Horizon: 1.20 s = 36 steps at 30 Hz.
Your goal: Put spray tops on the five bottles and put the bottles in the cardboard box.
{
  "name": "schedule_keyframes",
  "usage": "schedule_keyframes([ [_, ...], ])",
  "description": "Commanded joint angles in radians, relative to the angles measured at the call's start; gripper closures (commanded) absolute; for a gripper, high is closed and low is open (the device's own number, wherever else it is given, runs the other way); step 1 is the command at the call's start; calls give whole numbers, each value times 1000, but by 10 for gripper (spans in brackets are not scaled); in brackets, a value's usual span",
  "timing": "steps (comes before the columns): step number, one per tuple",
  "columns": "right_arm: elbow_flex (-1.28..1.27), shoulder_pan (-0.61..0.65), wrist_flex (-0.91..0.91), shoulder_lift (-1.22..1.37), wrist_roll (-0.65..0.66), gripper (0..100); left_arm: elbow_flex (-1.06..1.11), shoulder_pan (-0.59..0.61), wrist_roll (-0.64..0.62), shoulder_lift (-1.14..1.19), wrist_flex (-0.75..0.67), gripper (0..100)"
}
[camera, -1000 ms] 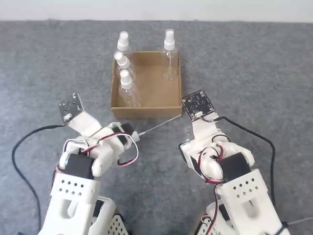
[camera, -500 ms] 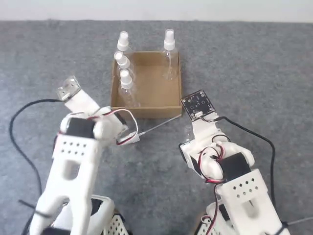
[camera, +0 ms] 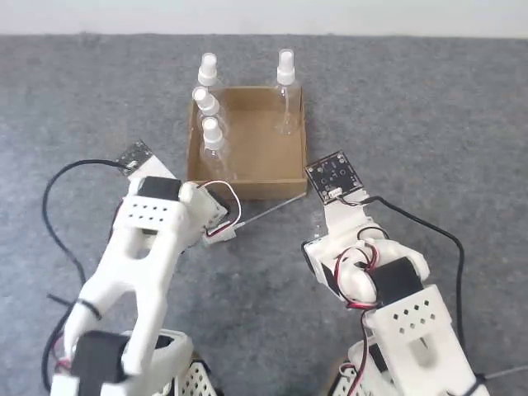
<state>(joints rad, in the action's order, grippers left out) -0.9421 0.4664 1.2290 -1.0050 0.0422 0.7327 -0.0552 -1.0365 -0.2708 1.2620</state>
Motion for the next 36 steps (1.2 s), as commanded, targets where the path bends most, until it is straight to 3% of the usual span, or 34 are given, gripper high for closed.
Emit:
schedule_keyframes([
  [1, 12, -18, -19, -27, 0, 972, -61, -3, -34, 35, -52, 742],
  [13, 12, -18, -16, -27, 0, 972, -58, -89, -35, 69, -91, 740],
  [21, 12, -13, -15, -27, 0, 972, 51, -81, -35, 71, -256, 742],
  [36, 11, -12, -13, -27, 0, 972, 176, -48, -35, 71, -356, 743],
])
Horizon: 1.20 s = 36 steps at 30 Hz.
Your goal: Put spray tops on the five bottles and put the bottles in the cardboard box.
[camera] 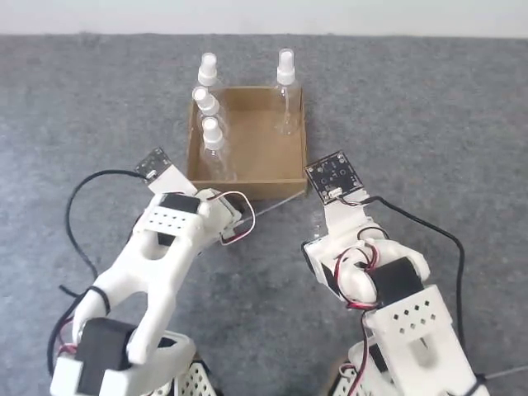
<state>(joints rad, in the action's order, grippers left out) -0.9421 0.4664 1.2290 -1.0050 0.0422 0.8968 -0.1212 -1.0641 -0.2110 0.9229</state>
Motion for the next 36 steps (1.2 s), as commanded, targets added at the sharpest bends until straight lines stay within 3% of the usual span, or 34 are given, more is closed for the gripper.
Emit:
schedule_keyframes([
  [1, 11, -12, -13, -27, 0, 972, 12, 20, -5, 11, -15, 743],
  [10, 11, -12, -13, -27, 0, 972, -1, 11, 54, 11, 61, 742],
  [16, 11, -12, -13, -27, 0, 972, 5, -61, 51, 11, 63, 742],
  [24, 11, -12, -13, -27, 0, 972, -2, 78, 48, 11, 46, 742],
  [36, 11, -13, -13, -27, 0, 972, -19, 87, 48, 0, -8, 739],
])
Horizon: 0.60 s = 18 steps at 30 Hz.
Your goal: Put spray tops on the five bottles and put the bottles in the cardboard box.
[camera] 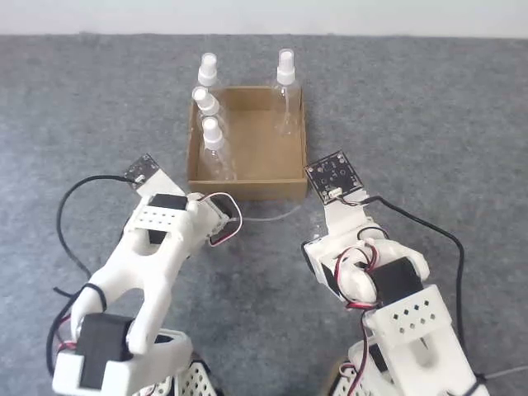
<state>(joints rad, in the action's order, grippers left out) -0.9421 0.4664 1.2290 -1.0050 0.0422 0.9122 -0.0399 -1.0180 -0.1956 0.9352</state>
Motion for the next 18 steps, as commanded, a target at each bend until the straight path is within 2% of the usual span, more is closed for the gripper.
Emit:
schedule_keyframes([
  [1, 11, -13, -13, -27, 0, 972, -39, 8, 0, -15, -18, 739],
  [9, 11, -12, -13, -27, 2, 972, -28, 9, -58, -2, -20, 741],
  [14, 11, -12, -13, -27, 2, 972, -61, 80, -57, 95, -28, 742],
  [18, 11, -12, -13, -27, 2, 972, -160, 87, -57, 204, 54, 742],
])
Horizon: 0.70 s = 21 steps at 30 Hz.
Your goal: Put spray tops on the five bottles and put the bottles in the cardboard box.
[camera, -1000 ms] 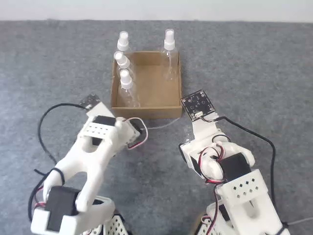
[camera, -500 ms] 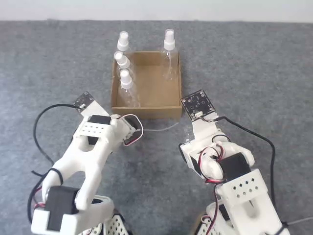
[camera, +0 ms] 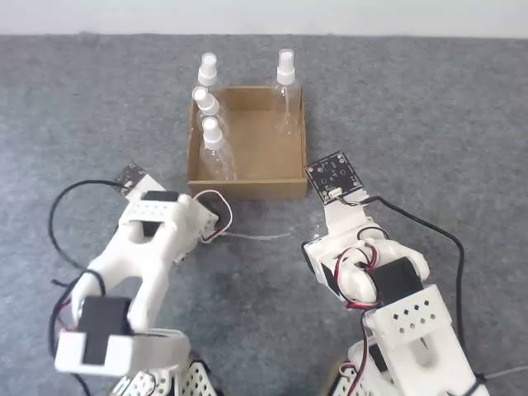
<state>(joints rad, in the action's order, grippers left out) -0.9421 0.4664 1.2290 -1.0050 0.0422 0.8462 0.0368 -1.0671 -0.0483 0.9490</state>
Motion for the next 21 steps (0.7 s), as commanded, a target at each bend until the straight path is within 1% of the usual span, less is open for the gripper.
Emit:
schedule_keyframes([
  [1, 11, -12, -13, -27, 2, 972, -119, 12, -8, 81, 64, 743],
  [3, 11, -12, -13, -27, 2, 972, -156, 18, -9, 114, 98, 745],
  [5, 11, -12, -13, -27, 2, 972, -176, 18, -11, 127, 121, 778],
  [7, 11, -12, -13, -27, 2, 972, -177, 20, -11, 126, 121, 848],
  [10, 11, -12, -13, -27, 2, 972, -179, 21, -9, 126, 121, 979],
  [11, 11, -12, -13, -27, 2, 972, -179, 26, -8, 126, 123, 997],
  [13, 11, -12, -13, -27, 2, 972, -182, 46, -6, 123, 123, 982],
  [15, 11, -12, -13, -27, 2, 972, -180, 68, -6, 101, 123, 989],
  [21, 11, -12, -12, -27, 2, 972, -131, 86, -5, -37, 158, 989],
])
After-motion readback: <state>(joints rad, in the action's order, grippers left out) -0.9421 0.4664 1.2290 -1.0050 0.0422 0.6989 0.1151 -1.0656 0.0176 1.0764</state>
